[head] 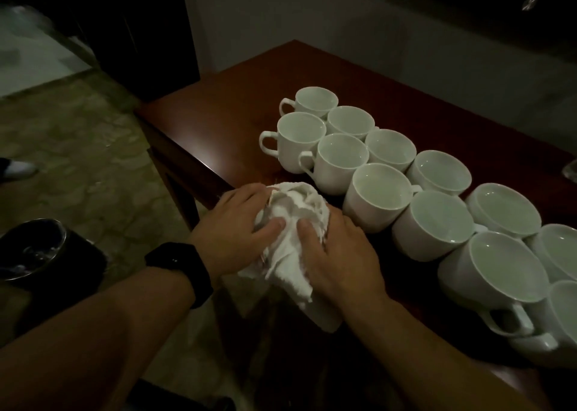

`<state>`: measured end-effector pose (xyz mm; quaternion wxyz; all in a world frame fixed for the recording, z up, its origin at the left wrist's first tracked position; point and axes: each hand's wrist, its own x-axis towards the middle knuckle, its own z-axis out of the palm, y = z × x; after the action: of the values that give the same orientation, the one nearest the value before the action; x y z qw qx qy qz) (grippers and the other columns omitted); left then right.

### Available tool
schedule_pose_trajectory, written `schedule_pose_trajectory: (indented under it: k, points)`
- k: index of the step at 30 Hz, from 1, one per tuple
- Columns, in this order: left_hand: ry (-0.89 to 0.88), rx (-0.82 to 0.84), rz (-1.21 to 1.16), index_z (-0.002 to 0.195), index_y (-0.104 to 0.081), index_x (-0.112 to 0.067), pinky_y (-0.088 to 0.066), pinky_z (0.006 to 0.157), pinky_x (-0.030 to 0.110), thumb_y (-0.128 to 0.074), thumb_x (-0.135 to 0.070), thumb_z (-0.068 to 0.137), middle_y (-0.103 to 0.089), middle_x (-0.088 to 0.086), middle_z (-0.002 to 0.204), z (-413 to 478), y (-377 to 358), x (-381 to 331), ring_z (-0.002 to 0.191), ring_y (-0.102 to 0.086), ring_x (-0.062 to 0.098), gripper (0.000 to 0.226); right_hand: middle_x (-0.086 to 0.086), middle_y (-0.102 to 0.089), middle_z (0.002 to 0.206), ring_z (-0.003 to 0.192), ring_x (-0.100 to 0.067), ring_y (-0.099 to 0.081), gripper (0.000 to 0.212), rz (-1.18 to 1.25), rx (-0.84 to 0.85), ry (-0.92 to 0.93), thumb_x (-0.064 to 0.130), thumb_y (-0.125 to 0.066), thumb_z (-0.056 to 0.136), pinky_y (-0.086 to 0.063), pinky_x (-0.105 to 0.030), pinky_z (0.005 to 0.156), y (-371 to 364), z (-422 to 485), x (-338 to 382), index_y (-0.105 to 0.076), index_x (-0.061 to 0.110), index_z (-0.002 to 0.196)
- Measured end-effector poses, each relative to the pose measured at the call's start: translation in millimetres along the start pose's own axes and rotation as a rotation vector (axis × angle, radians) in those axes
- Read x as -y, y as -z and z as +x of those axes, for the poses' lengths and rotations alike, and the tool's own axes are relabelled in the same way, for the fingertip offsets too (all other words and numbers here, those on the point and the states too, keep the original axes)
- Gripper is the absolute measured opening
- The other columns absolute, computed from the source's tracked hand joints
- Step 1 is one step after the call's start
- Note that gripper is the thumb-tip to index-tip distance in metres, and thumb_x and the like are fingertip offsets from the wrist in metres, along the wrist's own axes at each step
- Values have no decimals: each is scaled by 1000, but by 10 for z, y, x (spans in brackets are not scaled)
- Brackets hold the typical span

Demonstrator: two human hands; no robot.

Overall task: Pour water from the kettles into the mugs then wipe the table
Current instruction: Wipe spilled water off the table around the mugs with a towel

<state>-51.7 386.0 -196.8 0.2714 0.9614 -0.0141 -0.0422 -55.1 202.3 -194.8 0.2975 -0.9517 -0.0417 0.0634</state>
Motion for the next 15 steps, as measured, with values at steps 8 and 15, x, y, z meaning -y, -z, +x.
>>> schedule_pose_trajectory:
  k: [8,15]
  points:
    - [-5,12,258,156,-34,-26,-29,122,47,-44,-48,100,-31,-6,164,109,-46,-90,151,-25,17,60,-14,-40,145,127,-28,-43,74,-254,-18,52,54,-46,98,-40,-41,103,19,-1,246,-17,21,157]
    - [10,49,387,160,-14,-26,-17,126,43,-35,-47,101,-20,-1,169,52,-151,-122,156,-17,21,66,-13,22,168,156,-35,16,113,-420,173,187,63,-57,90,-2,-53,126,-113,-152,312,21,20,159]
